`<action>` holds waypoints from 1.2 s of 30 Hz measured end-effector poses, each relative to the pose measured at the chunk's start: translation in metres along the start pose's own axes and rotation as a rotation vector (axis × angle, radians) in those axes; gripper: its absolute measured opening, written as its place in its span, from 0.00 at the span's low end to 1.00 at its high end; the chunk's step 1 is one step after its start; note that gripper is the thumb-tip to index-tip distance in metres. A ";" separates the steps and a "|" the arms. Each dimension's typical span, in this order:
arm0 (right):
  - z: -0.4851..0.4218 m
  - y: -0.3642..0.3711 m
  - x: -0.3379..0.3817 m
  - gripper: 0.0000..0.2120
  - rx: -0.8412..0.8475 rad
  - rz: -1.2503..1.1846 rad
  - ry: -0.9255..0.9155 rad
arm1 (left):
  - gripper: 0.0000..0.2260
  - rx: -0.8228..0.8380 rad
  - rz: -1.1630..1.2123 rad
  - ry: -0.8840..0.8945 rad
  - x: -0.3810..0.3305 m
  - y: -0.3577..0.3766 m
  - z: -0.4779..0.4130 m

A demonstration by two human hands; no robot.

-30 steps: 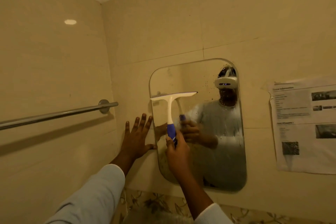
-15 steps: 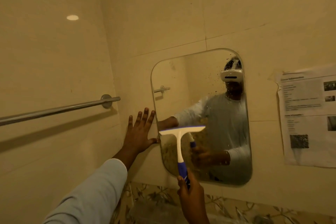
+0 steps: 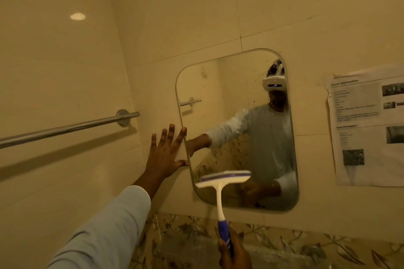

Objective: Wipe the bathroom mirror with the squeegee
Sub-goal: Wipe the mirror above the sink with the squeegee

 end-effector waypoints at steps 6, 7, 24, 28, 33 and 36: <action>-0.031 0.011 0.084 0.05 0.029 -0.041 -0.299 | 0.53 -0.022 0.044 0.039 0.000 -0.001 0.000; -0.044 0.016 0.104 0.04 0.024 -0.035 -0.349 | 0.54 -0.018 0.054 0.043 0.000 -0.001 0.000; -0.125 0.045 0.267 0.14 -0.132 0.085 -0.670 | 0.56 0.006 0.078 -0.014 0.002 -0.005 -0.006; -0.131 0.043 0.263 0.15 -0.144 0.061 -0.635 | 0.56 -0.002 0.090 -0.007 0.002 -0.006 -0.005; -0.138 0.042 0.255 0.16 -0.122 0.010 -0.574 | 0.57 -0.010 0.069 -0.011 0.001 -0.007 -0.005; -0.140 0.040 0.246 0.15 -0.069 -0.048 -0.541 | 0.57 -0.013 0.080 -0.006 0.001 -0.007 -0.005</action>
Point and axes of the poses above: each hand's wrist, its own z-axis away from the middle knuckle, its own y-axis out of the palm, x = y × z, the point moved 4 cm from there along -z, towards the middle knuckle, and after that the axes turned 1 degree about x, right-handed, at the moved point
